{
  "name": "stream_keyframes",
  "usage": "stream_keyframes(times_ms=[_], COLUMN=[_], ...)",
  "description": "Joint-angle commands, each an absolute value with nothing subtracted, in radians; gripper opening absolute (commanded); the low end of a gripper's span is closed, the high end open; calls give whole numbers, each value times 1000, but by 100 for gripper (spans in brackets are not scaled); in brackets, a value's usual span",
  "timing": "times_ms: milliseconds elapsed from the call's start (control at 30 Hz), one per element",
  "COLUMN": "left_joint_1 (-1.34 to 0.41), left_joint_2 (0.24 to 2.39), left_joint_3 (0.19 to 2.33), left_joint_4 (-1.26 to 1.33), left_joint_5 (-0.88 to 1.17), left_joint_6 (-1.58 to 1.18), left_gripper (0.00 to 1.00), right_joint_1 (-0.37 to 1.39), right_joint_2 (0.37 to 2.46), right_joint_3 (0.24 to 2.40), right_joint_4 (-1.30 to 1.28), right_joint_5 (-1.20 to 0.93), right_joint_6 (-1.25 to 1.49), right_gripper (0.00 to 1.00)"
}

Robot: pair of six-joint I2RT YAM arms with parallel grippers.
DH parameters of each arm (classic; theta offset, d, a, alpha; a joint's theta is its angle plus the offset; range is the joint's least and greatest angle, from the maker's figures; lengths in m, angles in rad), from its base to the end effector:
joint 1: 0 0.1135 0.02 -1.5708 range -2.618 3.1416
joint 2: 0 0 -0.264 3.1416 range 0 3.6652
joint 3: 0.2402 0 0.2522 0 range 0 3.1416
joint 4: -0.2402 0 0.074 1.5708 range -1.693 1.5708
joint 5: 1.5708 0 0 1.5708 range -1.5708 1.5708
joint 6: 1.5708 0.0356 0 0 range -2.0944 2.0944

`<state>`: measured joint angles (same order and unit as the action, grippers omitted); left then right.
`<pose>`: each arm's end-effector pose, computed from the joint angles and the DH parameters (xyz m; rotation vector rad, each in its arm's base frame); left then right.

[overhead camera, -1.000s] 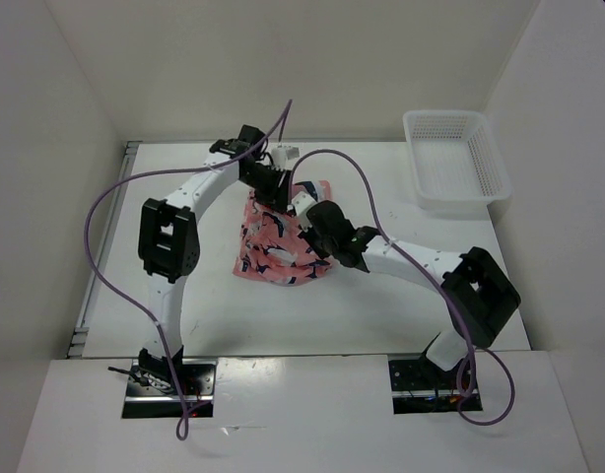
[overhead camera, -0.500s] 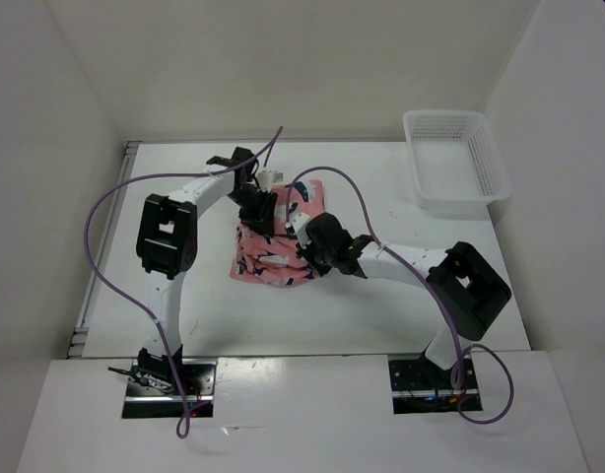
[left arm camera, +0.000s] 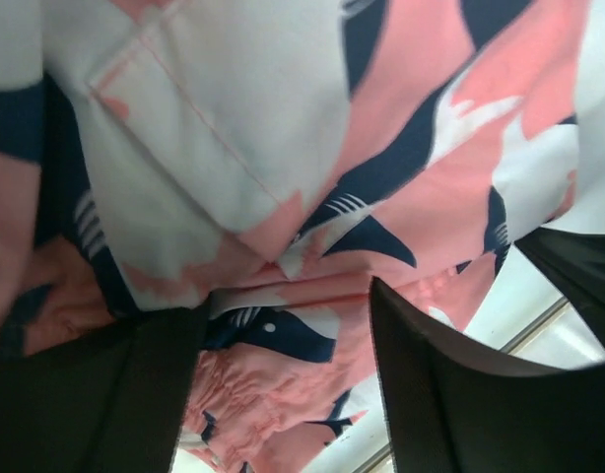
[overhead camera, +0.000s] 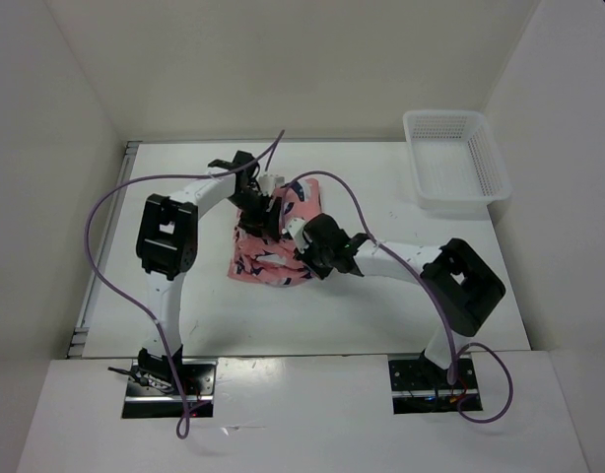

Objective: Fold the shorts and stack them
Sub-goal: Fold the shorts

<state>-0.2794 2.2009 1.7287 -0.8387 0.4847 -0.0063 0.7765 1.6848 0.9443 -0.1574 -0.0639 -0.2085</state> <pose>0.4262 -0.1395 0.1669 0.4811 2.8219 -0.7533 0.2407 0.2396 0.1692 -1.2038 2.1845 0.3209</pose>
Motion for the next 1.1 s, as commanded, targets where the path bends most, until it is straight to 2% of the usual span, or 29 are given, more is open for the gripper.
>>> stream_keyframes(times_ms=[0,100,267,400,467,600,833,1067], left_joint_1=[-267,-256,-256,-256,-265,-305,-325,-325], left_joint_2=[2122,2051,1899,1826,1790,1747,1779,1816], left_joint_3=[1817,1856,1803,1657,1588,1415,1330,1227], left_joint_4=[-851,-851,-865,-905,-905,-812,-736,-723], left_joint_5=[502,514,505,485,469,434,388,226], left_joint_6=[0,0,0,0,0,0,0,0], left_gripper=[77,92,93,85,77,69,67,66], right_joint_1=[784,784,784,784,784,704,643,643], right_joint_2=[1609,1562,1467,1413,1382,1347,1279,1250], right_joint_3=[1044,1139,1155,1120,1109,1100,987,954], right_joint_4=[-205,-259,-297,-310,-310,-310,-279,-270], right_joint_5=[-13,90,137,172,231,242,242,252], right_joint_6=[-256,-319,-347,-374,-422,-443,-468,-477], right_gripper=[5,5,5,5,5,5,5,5])
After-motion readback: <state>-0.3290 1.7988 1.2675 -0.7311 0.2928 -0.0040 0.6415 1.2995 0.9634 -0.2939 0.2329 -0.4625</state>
